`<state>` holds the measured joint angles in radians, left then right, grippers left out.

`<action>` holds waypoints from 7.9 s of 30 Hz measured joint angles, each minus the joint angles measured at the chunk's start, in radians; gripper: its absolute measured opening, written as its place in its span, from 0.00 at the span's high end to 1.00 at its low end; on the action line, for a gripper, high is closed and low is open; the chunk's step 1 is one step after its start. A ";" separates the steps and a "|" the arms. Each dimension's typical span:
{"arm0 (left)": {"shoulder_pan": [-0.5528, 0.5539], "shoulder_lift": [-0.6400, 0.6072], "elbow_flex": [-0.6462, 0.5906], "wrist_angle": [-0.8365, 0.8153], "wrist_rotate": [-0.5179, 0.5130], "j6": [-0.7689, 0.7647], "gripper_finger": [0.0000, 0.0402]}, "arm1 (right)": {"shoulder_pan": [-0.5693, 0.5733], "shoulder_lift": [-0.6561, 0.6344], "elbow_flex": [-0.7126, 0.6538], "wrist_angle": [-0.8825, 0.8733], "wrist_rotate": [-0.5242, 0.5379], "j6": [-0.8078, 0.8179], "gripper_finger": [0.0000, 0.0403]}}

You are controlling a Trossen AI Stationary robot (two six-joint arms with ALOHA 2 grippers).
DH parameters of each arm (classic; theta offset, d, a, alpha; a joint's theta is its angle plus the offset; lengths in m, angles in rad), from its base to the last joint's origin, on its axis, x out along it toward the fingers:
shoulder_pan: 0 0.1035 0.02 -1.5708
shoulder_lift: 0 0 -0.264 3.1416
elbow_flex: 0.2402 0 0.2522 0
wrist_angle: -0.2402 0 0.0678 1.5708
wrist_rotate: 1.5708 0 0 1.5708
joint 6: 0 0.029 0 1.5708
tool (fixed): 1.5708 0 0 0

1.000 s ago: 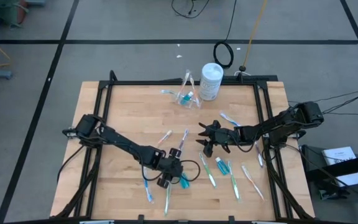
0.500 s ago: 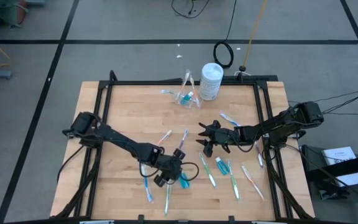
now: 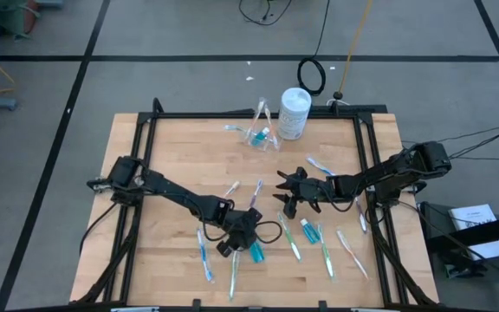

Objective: Pick & Place toothbrushing station
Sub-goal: Put the blue mouthwash into the transparent organizer

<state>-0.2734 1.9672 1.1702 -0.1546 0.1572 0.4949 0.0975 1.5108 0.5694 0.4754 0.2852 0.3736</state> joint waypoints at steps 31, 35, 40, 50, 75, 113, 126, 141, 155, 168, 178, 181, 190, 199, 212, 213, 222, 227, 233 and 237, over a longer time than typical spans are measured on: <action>-0.068 -0.134 -0.002 -0.095 -0.385 0.198 0.78 | 0.000 0.000 0.000 0.000 0.000 -0.021 0.60; -0.084 -0.226 -0.002 -0.183 -0.601 0.436 0.75 | 0.000 0.000 0.000 -0.007 0.000 -0.022 0.60; -0.077 -0.303 -0.001 -0.233 -0.860 0.746 0.73 | 0.000 0.000 0.000 -0.019 0.000 -0.020 0.60; 0.085 -0.295 0.000 -0.068 -1.155 1.223 0.72 | 0.000 0.000 0.000 -0.016 0.000 -0.019 0.60; 0.521 -0.169 0.000 0.295 -0.898 1.626 0.72 | -0.083 0.000 0.000 0.000 -0.002 -0.087 0.60; 0.608 -0.170 0.000 0.149 -0.476 1.777 0.70 | -0.116 0.000 0.000 -0.010 -0.005 -0.125 0.60; 0.604 -0.170 0.000 0.194 -0.481 1.760 0.42 | -0.117 0.000 0.000 -0.010 -0.003 -0.132 0.60; 0.498 -0.241 0.000 0.280 -0.577 1.128 0.49 | -0.117 0.000 0.000 -0.012 -0.003 -0.151 0.60; 0.500 -0.301 0.000 0.071 -0.619 -0.196 0.62 | -0.117 0.000 0.000 -0.009 -0.003 -0.151 0.60; 0.559 -0.267 -0.002 -0.092 -0.571 -0.286 0.99 | -0.117 0.000 0.000 -0.009 -0.003 -0.151 0.60; 0.676 -0.227 0.000 0.028 -0.415 -0.306 0.99 | -0.117 0.000 0.000 -0.003 -0.003 -0.151 0.60; 0.690 -0.205 0.000 0.008 -0.363 -0.288 0.99 | -0.117 0.000 0.000 0.008 -0.003 -0.151 0.60; 0.656 -0.213 0.000 0.034 -0.327 -0.276 0.98 | -0.117 0.000 0.000 0.020 -0.003 -0.159 0.60; 0.637 -0.213 0.000 0.059 -0.327 -0.251 0.98 | -0.117 0.000 0.000 0.020 -0.003 -0.159 0.60; 0.617 -0.213 0.000 0.052 -0.269 -0.272 0.99 | -0.117 0.000 0.000 0.012 -0.003 -0.159 0.60; 0.612 -0.213 0.000 0.052 -0.269 -0.269 0.99 | -0.117 0.000 0.000 0.011 -0.003 -0.159 0.60; 0.586 -0.229 -0.001 0.061 -0.515 -0.234 0.99 | -0.118 0.000 0.000 0.013 -0.003 -0.159 0.60; 0.598 -0.224 -0.001 0.010 -0.519 -0.300 0.99 | -0.117 0.000 0.000 0.012 -0.003 -0.159 0.60; 0.601 -0.196 -0.001 0.033 -0.400 -0.324 0.99 | -0.118 0.000 0.000 0.014 -0.003 -0.159 0.60; 0.597 -0.195 -0.001 0.047 -0.370 -0.326 0.99 | -0.117 0.000 0.000 0.014 -0.003 -0.158 0.60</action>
<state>0.3241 1.7721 1.1694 -0.1080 -0.2128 0.1690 -0.0200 1.5112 0.5691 0.4897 0.2821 0.2151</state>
